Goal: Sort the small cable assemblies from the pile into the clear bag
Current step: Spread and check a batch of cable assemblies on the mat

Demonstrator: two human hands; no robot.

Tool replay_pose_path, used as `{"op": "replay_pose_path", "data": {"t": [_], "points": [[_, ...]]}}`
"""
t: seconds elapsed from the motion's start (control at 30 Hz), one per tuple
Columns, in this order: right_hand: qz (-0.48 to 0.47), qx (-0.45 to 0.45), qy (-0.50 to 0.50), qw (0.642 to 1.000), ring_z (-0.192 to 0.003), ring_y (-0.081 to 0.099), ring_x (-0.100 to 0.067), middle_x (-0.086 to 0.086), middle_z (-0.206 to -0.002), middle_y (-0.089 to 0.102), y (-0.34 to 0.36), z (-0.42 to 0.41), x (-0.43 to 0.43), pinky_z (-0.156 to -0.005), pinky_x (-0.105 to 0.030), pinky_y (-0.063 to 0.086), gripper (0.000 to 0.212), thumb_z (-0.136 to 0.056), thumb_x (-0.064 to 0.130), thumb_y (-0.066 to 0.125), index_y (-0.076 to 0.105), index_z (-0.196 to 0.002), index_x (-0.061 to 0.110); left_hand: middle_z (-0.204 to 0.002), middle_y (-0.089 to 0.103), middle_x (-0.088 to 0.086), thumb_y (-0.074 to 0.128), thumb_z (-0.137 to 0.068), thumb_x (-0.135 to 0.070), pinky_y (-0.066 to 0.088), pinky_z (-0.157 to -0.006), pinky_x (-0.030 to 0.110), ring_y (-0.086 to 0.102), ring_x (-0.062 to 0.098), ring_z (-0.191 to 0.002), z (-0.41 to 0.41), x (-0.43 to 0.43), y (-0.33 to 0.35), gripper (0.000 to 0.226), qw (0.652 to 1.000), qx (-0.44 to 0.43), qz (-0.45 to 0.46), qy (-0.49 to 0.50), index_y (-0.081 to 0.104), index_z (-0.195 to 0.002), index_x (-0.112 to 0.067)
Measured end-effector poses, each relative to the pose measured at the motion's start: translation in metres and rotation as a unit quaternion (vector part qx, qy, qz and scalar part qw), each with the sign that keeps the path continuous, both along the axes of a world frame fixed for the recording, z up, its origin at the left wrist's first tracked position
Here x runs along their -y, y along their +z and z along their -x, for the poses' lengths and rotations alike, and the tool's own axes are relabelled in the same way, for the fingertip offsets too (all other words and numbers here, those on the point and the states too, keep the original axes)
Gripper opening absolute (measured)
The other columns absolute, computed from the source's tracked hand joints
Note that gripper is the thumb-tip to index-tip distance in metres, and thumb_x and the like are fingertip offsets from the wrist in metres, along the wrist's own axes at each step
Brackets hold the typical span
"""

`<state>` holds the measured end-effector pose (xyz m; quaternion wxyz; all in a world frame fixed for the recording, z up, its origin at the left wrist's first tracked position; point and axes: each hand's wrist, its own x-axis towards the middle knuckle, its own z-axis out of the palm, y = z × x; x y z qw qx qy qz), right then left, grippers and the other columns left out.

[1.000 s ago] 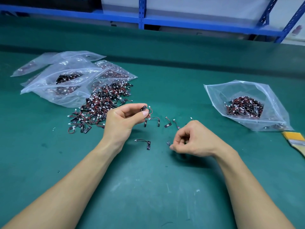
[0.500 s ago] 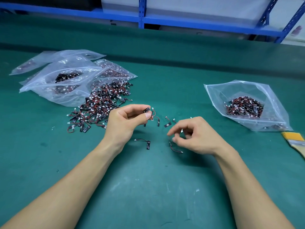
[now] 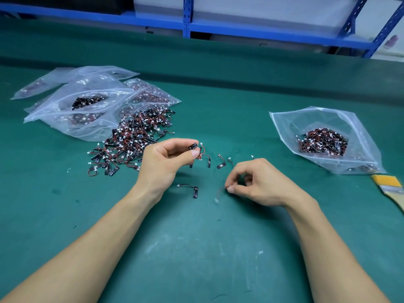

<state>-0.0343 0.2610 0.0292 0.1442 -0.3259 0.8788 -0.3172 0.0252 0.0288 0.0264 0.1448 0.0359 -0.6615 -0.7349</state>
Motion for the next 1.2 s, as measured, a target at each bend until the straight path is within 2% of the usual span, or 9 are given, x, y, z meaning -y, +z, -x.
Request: {"op": "replay_pose_path", "data": {"t": [0.1,0.37,0.5,0.6,0.73,0.9,1.0,1.1,1.2], "points": [[0.049,0.035,-0.044,0.997,-0.045,0.038,-0.007,0.012,-0.071,0.066,-0.004,-0.004,0.008,-0.049,-0.011,0.033,0.018,-0.084,0.018,0.074,0.066,-0.085,0.034,-0.082,0.077,0.0,0.078,-0.079,-0.003,0.058,-0.072,0.023,0.072,0.01,-0.076,0.0,0.001,0.0,0.028,1.0,-0.001,-0.006,0.002,0.081,-0.082,-0.031],[0.016,0.077,-0.052,0.996,-0.048,0.063,-0.008,0.008,-0.057,0.069,-0.007,-0.019,0.031,-0.056,-0.018,0.049,0.015,-0.083,0.032,0.076,0.065,-0.079,0.024,-0.082,0.077,0.001,0.077,-0.08,-0.003,0.058,-0.072,0.024,0.072,0.011,-0.077,0.0,-0.001,0.0,0.027,1.0,0.001,-0.015,-0.005,0.08,-0.083,-0.03],[0.1,0.049,-0.128,0.985,-0.043,0.044,-0.011,0.004,-0.044,0.053,-0.001,-0.017,0.029,-0.046,-0.016,0.035,0.025,-0.088,0.036,0.073,0.07,-0.071,0.018,-0.087,0.077,0.006,0.078,-0.079,-0.007,0.058,-0.072,0.025,0.074,0.019,-0.081,-0.002,0.0,0.001,0.022,0.999,0.014,-0.043,-0.022,0.08,-0.086,-0.027],[0.219,0.086,-0.145,0.961,-0.046,0.052,-0.006,-0.013,-0.055,0.054,0.008,-0.017,0.029,-0.052,-0.01,0.036,0.007,-0.091,0.02,0.072,0.074,-0.089,0.014,-0.089,0.077,0.009,0.08,-0.074,-0.013,0.057,-0.073,0.026,0.074,0.025,-0.084,-0.002,-0.001,0.002,0.017,0.996,0.027,-0.068,-0.047,0.08,-0.087,-0.023],[0.288,0.13,-0.105,0.943,-0.049,0.056,0.001,-0.002,-0.071,0.068,0.009,-0.019,0.033,-0.054,-0.005,0.039,0.021,-0.092,0.005,0.069,0.069,-0.113,0.009,-0.088,0.076,0.01,0.081,-0.073,-0.011,0.056,-0.073,0.025,0.074,0.025,-0.084,-0.004,-0.004,0.002,0.017,0.99,0.04,-0.084,-0.105,0.08,-0.088,-0.021],[0.295,0.105,-0.101,0.944,-0.076,0.065,-0.008,-0.006,-0.084,0.073,0.005,-0.019,0.036,-0.072,-0.028,0.054,0.006,-0.086,0.01,0.077,0.075,-0.092,0.011,-0.09,0.076,0.009,0.077,-0.07,-0.016,0.057,-0.071,0.024,0.073,0.021,-0.082,-0.007,-0.007,0.002,0.017,0.983,0.063,-0.103,-0.137,0.08,-0.086,-0.019],[0.276,0.096,-0.093,0.952,-0.075,0.061,-0.013,0.002,-0.082,0.071,0.005,-0.017,0.034,-0.072,-0.039,0.052,0.005,-0.086,0.014,0.077,0.073,-0.083,0.016,-0.091,0.076,0.01,0.078,-0.069,-0.018,0.057,-0.069,0.024,0.074,0.022,-0.081,-0.007,-0.008,0.001,0.018,0.981,0.073,-0.111,-0.14,0.08,-0.087,-0.019],[0.257,0.099,-0.07,0.959,-0.052,0.041,-0.007,0.016,-0.074,0.061,0.005,-0.015,0.031,-0.055,-0.014,0.036,0.016,-0.092,0.015,0.072,0.067,-0.079,0.023,-0.091,0.076,0.008,0.082,-0.071,-0.018,0.057,-0.066,0.024,0.075,0.023,-0.082,-0.008,-0.007,0.002,0.017,0.982,0.078,-0.095,-0.14,0.079,-0.087,-0.023],[0.243,0.106,-0.07,0.962,-0.043,0.025,-0.005,0.023,-0.056,0.053,0.006,-0.011,0.021,-0.044,-0.013,0.022,0.019,-0.093,0.014,0.071,0.064,-0.078,0.023,-0.092,0.076,0.007,0.08,-0.072,-0.022,0.057,-0.065,0.025,0.075,0.022,-0.084,-0.007,-0.006,0.003,0.016,0.988,0.069,-0.08,-0.11,0.078,-0.087,-0.026]]}}
